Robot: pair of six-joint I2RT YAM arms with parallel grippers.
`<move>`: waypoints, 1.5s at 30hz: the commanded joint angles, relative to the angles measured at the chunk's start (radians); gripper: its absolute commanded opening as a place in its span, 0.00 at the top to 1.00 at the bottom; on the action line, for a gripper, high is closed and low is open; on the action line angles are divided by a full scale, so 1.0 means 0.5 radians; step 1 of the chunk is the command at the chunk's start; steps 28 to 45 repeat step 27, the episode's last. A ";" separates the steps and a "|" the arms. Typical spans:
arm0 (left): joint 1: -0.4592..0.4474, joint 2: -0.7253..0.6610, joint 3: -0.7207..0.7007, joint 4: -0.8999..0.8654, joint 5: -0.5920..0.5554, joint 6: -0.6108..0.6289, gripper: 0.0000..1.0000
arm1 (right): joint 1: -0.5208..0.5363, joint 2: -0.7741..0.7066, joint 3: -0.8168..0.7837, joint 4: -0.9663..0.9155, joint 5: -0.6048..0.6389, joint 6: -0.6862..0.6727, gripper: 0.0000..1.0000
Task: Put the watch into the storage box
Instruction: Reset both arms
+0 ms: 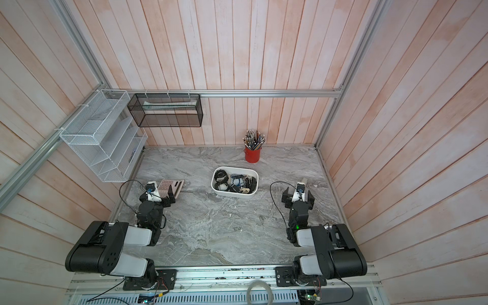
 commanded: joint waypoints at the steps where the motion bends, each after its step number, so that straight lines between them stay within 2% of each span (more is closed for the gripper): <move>1: 0.024 0.067 0.108 0.008 0.109 -0.005 0.00 | -0.080 0.193 0.021 0.355 -0.104 0.054 0.02; 2: 0.035 0.030 0.140 -0.103 0.123 -0.020 0.00 | -0.085 0.229 0.035 0.384 -0.113 0.053 0.02; 4: 0.057 0.064 0.146 -0.052 0.133 -0.040 0.00 | -0.093 0.226 0.097 0.256 -0.181 0.043 0.02; 6: 0.070 0.053 0.202 -0.187 0.153 -0.048 0.00 | -0.126 0.182 0.142 0.094 -0.223 0.070 0.02; 9: 0.088 0.048 0.202 -0.188 0.185 -0.056 0.00 | -0.166 0.184 0.180 0.023 -0.263 0.106 0.02; 45: 0.088 0.045 0.199 -0.181 0.186 -0.058 0.00 | -0.166 0.180 0.180 0.021 -0.309 0.094 0.02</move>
